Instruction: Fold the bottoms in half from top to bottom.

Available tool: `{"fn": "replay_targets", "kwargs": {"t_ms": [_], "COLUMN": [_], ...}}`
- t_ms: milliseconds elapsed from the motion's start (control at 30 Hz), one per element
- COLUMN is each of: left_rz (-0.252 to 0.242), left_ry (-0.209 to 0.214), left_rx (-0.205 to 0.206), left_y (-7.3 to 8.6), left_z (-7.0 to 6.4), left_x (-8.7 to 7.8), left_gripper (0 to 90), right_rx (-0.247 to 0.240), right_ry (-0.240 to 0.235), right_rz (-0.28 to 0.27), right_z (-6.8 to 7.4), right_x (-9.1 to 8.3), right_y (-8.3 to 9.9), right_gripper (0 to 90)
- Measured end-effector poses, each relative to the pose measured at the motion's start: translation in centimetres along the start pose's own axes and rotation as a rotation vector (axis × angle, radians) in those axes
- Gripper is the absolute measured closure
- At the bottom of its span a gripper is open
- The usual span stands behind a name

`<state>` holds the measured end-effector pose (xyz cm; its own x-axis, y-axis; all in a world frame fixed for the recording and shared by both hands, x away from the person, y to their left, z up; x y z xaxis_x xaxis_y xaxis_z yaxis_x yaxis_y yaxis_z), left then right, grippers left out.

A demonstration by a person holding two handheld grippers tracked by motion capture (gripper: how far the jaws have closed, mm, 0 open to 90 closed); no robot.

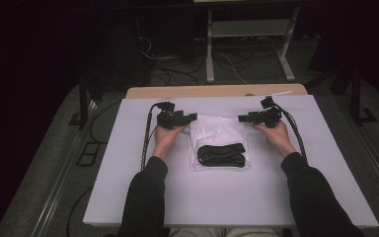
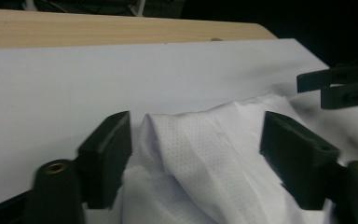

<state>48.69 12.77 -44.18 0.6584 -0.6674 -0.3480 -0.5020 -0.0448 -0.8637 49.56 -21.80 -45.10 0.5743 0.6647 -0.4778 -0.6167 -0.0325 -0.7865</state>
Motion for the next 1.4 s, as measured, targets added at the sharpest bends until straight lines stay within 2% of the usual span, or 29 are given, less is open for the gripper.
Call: {"fn": "replay_targets", "kwargs": {"t_ms": [67, 133, 167, 233, 300, 433, 700, 933, 1233, 1400], "left_rz": [0.017, 0.033, 0.037, 0.041, 0.04, 0.021, -0.017, -0.025, -0.035, -0.042], "left_ry": [0.0, -0.001, 0.003, 0.015, 0.022, 0.015, 0.016, 0.0, -0.029, -0.023], "left_rx": [0.011, 0.006, 0.005, 0.012, 0.025, 0.044, 0.037, 0.057, 0.072, 0.072], "left_y": [0.0, -0.1, -0.2, -0.2, -0.4, -0.7, -1.5, -1.7, -0.5, 0.1], "left_z": [0.0, -0.1, -0.1, -0.3, -0.5, -0.8, -1.4, -1.5, -1.3, -1.2], "left_x": [-0.2, -0.4, -0.5, -0.9, -1.3, -2.4, -5.0, -7.0, -9.1, -10.2], "left_gripper": [11.1, 3.7, 0.8, 0.0, 0.0, 0.0, 0.0, 0.0, 0.0, 0.0], "right_rx": [-0.019, -0.037, -0.039, -0.049, -0.067, -0.092, -0.112, -0.126, -0.135, -0.137], "right_ry": [-0.003, -0.024, -0.027, -0.031, -0.026, -0.01, -0.008, -0.02, -0.027, -0.023], "right_rz": [0.002, 0.001, 0.001, 0.007, 0.015, 0.0, -0.016, -0.018, -0.021, -0.021], "right_z": [0.2, 0.3, 0.4, 0.8, 1.0, 1.6, 2.2, 2.8, 3.3, 3.3], "right_x": [-0.3, -0.8, -1.0, -1.5, -1.9, -3.1, -5.5, -6.9, -8.4, -9.3], "right_y": [0.0, -0.1, -0.1, -0.2, -0.3, -0.6, -0.9, -0.6, 0.8, 1.7], "right_gripper": [19.8, 12.5, 11.5, 3.2, 0.0, 0.0, 0.0, 0.0, 0.0, 0.0]}}
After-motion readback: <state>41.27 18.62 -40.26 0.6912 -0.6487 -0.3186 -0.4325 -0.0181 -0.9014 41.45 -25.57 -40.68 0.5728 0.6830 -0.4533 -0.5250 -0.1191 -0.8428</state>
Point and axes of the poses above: each handheld gripper's, and its own axes: x roughly forward along the jaws, y roughly out of its underside, z roughly to its left, the point moved 2 cm from there along x, roughly forward along the jaws, and after that the axes turned 9 degrees about -z, right-handed, at the moved point
